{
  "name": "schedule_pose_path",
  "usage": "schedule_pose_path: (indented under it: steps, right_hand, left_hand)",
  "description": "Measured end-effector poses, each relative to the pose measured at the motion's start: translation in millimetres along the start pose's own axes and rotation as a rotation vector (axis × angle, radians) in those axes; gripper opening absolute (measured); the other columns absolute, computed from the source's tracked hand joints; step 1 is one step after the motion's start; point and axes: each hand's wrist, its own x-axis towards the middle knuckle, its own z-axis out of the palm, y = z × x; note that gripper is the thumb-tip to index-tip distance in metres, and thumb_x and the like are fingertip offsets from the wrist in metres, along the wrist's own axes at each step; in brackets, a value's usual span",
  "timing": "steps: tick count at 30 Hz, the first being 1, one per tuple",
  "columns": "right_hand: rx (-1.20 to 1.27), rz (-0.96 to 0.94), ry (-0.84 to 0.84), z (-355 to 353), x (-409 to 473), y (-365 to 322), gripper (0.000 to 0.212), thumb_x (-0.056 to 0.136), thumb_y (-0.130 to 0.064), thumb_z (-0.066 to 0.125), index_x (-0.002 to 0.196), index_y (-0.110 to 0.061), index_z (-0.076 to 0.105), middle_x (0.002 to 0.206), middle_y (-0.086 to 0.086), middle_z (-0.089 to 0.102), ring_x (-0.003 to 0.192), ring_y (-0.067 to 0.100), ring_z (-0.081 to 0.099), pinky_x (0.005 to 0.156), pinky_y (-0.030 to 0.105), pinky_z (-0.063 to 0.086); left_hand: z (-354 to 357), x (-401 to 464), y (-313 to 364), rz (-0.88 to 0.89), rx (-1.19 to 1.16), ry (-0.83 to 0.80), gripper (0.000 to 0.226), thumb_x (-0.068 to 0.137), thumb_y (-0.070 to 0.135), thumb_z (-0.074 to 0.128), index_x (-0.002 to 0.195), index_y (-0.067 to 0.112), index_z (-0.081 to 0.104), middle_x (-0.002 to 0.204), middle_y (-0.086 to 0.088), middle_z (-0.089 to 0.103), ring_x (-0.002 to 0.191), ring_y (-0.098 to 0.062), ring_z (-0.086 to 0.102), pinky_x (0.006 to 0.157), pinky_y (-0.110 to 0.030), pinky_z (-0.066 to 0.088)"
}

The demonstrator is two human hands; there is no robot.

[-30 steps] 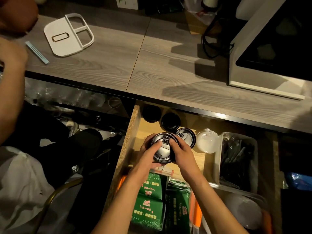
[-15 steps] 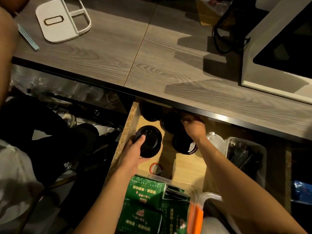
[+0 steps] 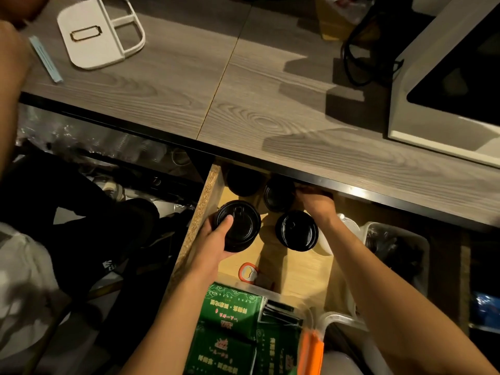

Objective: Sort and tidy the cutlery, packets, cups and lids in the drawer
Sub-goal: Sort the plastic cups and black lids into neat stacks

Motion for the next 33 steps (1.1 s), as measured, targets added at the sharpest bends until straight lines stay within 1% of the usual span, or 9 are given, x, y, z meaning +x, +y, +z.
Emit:
schedule_pose_path:
  steps: [4, 7, 10, 13, 17, 23, 26, 30, 33]
  right_hand:
    - [0.293, -0.016, 0.093, -3.9, -23.1, -5.1, 0.015, 0.092, -0.02, 0.065, 0.095, -0.006, 0.072, 0.105, 0.016, 0.071, 0.096, 0.025, 0.067, 0.085, 0.037, 0.053]
    - [0.401, -0.095, 0.124, -3.9, -45.0, -6.8, 0.009, 0.088, -0.009, 0.065, 0.08, -0.01, 0.067, 0.086, 0.01, 0.069, 0.083, 0.019, 0.065, 0.073, 0.031, 0.05]
    - [0.417, -0.192, 0.134, -0.6, -64.8, -5.2, 0.013, 0.089, -0.003, 0.061, 0.078, -0.008, 0.067, 0.078, 0.005, 0.066, 0.075, 0.013, 0.06, 0.071, 0.028, 0.048]
    - [0.472, -0.236, 0.131, 3.9, -84.0, -3.4, 0.017, 0.089, 0.0, 0.06, 0.078, -0.011, 0.068, 0.079, 0.003, 0.066, 0.077, 0.011, 0.061, 0.072, 0.023, 0.051]
    - [0.607, -0.252, 0.119, 10.8, -111.3, -6.8, 0.02, 0.09, 0.0, 0.057, 0.081, -0.012, 0.069, 0.079, 0.002, 0.067, 0.077, 0.009, 0.061, 0.066, 0.018, 0.049]
    - [0.468, -0.297, 0.232, 34.6, -135.7, -15.1, 0.017, 0.087, -0.003, 0.059, 0.077, -0.016, 0.064, 0.074, -0.004, 0.065, 0.073, 0.014, 0.063, 0.067, 0.038, 0.057]
    - [0.339, -0.393, 0.266, 41.8, -144.2, -18.7, 0.015, 0.088, -0.006, 0.062, 0.077, -0.017, 0.061, 0.072, -0.008, 0.062, 0.072, 0.001, 0.058, 0.063, 0.017, 0.047]
    - [0.303, -0.459, 0.264, 47.5, -151.0, -20.0, 0.009, 0.09, -0.009, 0.063, 0.082, -0.015, 0.062, 0.083, -0.004, 0.063, 0.08, 0.0, 0.056, 0.067, 0.007, 0.041]
    - [0.404, -0.34, 0.128, 55.0, -146.4, -21.8, 0.011, 0.097, -0.027, 0.056, 0.102, -0.02, 0.064, 0.105, -0.003, 0.064, 0.099, 0.003, 0.057, 0.089, 0.021, 0.048]
  left_hand:
    - [1.7, -11.9, 6.6, 0.045, 0.044, -0.001, 0.037, 0.097, 0.031, 0.061, 0.131, 0.036, 0.049, 0.129, 0.002, 0.052, 0.116, -0.023, 0.054, 0.088, -0.046, 0.058]
    - [-0.6, -23.9, 10.0, 0.043, 0.073, -0.011, 0.028, 0.097, 0.034, 0.061, 0.122, 0.042, 0.051, 0.132, 0.003, 0.049, 0.114, -0.024, 0.052, 0.075, -0.047, 0.062]
    - [-3.6, -33.3, 9.2, 0.046, 0.064, -0.026, 0.042, 0.096, 0.036, 0.062, 0.136, 0.04, 0.05, 0.147, -0.002, 0.043, 0.124, -0.034, 0.052, 0.063, -0.043, 0.062]
    - [-3.3, -40.1, 6.3, 0.056, 0.029, -0.038, 0.052, 0.097, 0.032, 0.061, 0.145, 0.036, 0.043, 0.151, -0.006, 0.04, 0.12, -0.032, 0.054, 0.06, -0.036, 0.061]
    - [-1.2, -49.7, 5.0, 0.067, 0.021, -0.055, 0.044, 0.098, 0.03, 0.06, 0.14, 0.032, 0.048, 0.148, -0.006, 0.042, 0.125, -0.035, 0.051, 0.063, -0.039, 0.062]
    - [3.8, -68.5, 11.0, 0.005, -0.042, -0.101, 0.018, 0.095, 0.051, 0.056, 0.111, 0.042, 0.059, 0.139, -0.008, 0.048, 0.117, -0.035, 0.057, 0.067, -0.042, 0.062]
    - [3.7, -77.3, 15.1, 0.026, -0.034, -0.097, 0.012, 0.09, 0.056, 0.058, 0.097, 0.048, 0.052, 0.13, -0.006, 0.047, 0.119, -0.038, 0.055, 0.068, -0.042, 0.063]
    - [-1.3, -78.3, 19.6, 0.096, -0.015, -0.106, 0.026, 0.09, 0.034, 0.069, 0.112, 0.039, 0.056, 0.132, -0.004, 0.05, 0.118, -0.035, 0.055, 0.069, -0.045, 0.063]
    - [-5.6, -77.4, 23.0, 0.11, -0.03, -0.107, 0.028, 0.095, 0.02, 0.064, 0.118, 0.033, 0.055, 0.121, 0.002, 0.051, 0.104, -0.028, 0.058, 0.064, -0.043, 0.062]
